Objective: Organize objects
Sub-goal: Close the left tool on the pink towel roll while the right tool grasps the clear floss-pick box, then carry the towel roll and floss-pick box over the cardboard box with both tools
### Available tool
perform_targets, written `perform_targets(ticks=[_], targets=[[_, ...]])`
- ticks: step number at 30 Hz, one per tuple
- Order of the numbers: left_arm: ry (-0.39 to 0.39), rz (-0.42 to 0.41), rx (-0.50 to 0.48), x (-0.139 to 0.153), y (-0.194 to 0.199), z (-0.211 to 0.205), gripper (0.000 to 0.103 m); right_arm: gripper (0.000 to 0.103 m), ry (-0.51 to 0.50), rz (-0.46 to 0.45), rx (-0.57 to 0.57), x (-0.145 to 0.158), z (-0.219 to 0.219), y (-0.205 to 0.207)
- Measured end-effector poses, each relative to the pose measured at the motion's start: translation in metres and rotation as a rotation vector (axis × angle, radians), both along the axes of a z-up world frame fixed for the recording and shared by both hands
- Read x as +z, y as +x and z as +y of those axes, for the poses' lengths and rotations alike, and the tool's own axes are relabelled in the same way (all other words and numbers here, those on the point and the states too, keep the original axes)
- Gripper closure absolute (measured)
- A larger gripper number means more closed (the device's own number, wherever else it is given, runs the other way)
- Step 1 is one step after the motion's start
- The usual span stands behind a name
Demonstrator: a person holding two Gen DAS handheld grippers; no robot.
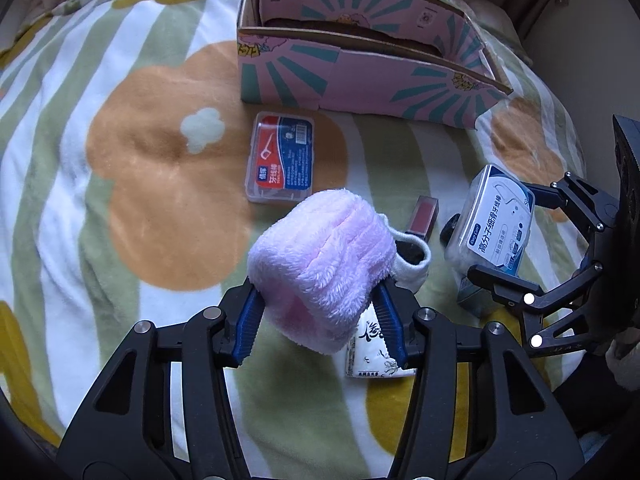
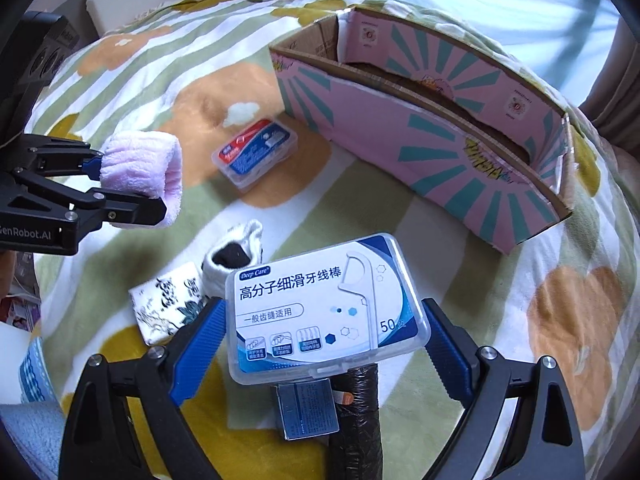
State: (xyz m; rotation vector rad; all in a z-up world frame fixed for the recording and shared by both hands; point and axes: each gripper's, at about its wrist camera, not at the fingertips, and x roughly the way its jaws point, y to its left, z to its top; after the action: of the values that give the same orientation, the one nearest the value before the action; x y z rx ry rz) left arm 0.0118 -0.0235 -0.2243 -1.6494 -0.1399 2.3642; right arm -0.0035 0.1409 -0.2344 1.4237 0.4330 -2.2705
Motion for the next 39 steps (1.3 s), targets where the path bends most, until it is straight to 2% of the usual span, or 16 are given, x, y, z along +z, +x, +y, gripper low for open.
perform_targets(ticks=[11, 18, 23, 30, 39], targets=[[-0.030, 0.064, 0.007, 0.082, -0.014, -0.003, 0.055, 0.011, -0.053, 0.040, -0.136, 0.083, 0.000, -0.010], [-0.048, 0.096, 0.021, 0.134, -0.023, 0.000, 0.055, 0.011, -0.112, 0.062, -0.318, 0.144, 0.007, -0.012], [-0.061, 0.109, 0.029, 0.164, -0.030, 0.003, 0.055, 0.011, -0.121, 0.076, -0.453, 0.174, 0.013, -0.009], [-0.087, 0.131, 0.040, 0.192, -0.032, 0.001, 0.055, 0.011, -0.111, 0.093, -0.599, 0.199, 0.027, -0.005], [-0.082, 0.132, 0.017, 0.198, -0.034, 0.009, 0.055, 0.011, -0.102, 0.131, -0.631, 0.215, 0.028, -0.002]])
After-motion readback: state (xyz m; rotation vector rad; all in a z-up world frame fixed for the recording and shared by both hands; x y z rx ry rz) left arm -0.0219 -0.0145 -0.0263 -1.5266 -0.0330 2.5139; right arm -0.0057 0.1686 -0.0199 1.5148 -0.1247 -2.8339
